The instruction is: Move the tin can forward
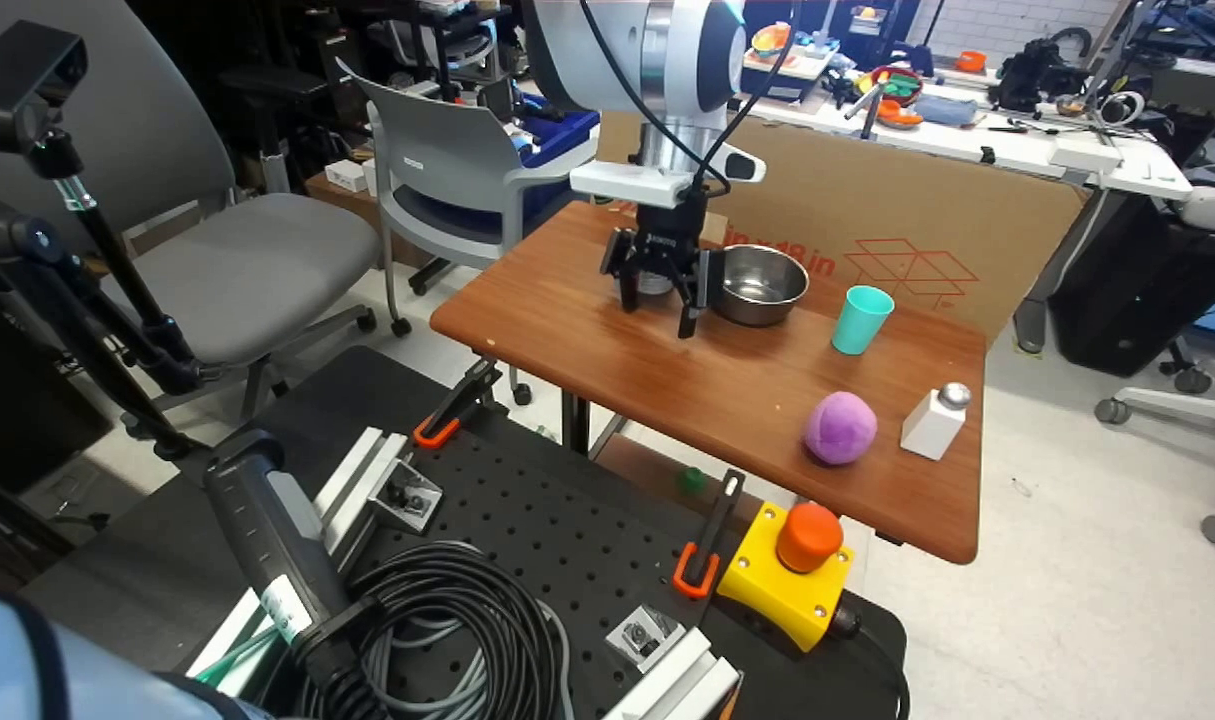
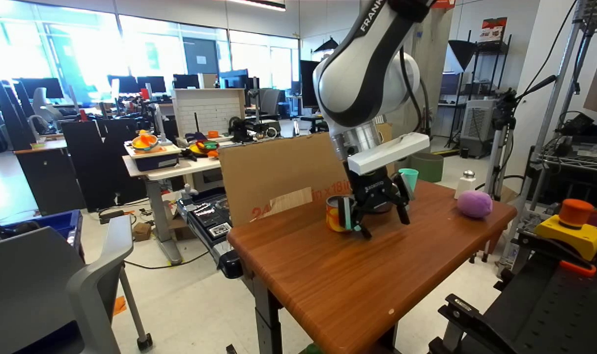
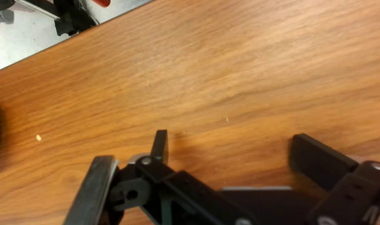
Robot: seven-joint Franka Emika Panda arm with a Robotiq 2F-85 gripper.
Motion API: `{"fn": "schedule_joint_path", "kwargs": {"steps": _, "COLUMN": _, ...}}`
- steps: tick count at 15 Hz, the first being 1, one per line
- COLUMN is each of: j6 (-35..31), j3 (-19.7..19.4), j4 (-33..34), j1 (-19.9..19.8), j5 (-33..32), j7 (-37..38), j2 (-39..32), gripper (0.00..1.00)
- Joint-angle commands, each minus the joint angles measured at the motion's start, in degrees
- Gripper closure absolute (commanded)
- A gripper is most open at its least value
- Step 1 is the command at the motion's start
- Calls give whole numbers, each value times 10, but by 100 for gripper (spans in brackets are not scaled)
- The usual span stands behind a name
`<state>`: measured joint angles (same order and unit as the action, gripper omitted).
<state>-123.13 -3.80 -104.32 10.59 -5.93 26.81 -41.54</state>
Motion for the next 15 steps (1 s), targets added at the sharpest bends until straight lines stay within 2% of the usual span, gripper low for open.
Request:
{"fn": "schedule_joint_path", "kwargs": {"steps": 1, "j6": 25, "j3": 3, "j4": 23, "j1": 17, "j5": -4, "j7": 2, "j2": -19, "gripper": 0}}
{"fn": "schedule_joint_path", "kwargs": {"steps": 6, "j6": 65, "j3": 44, "j4": -38, "j1": 18, "j5": 11, "j7": -56, "j2": 62, "gripper": 0}}
{"fn": "schedule_joint_path", "kwargs": {"steps": 9, "j6": 111, "j3": 64, "j4": -75, "j1": 8, "j5": 37, "j7": -73, "j2": 146, "gripper": 0}}
{"fn": "schedule_joint_path", "kwargs": {"steps": 10, "j6": 83, "j3": 52, "j4": -28, "j1": 19, "j5": 16, "j7": -52, "j2": 73, "gripper": 0}}
{"fn": "schedule_joint_path", "kwargs": {"steps": 12, "j6": 92, "j3": 55, "j4": -36, "j1": 19, "j5": 18, "j7": -53, "j2": 99, "gripper": 0}}
{"fn": "schedule_joint_path", "kwargs": {"steps": 15, "j6": 88, "j3": 53, "j4": -35, "j1": 19, "j5": 18, "j7": -53, "j2": 82, "gripper": 0}}
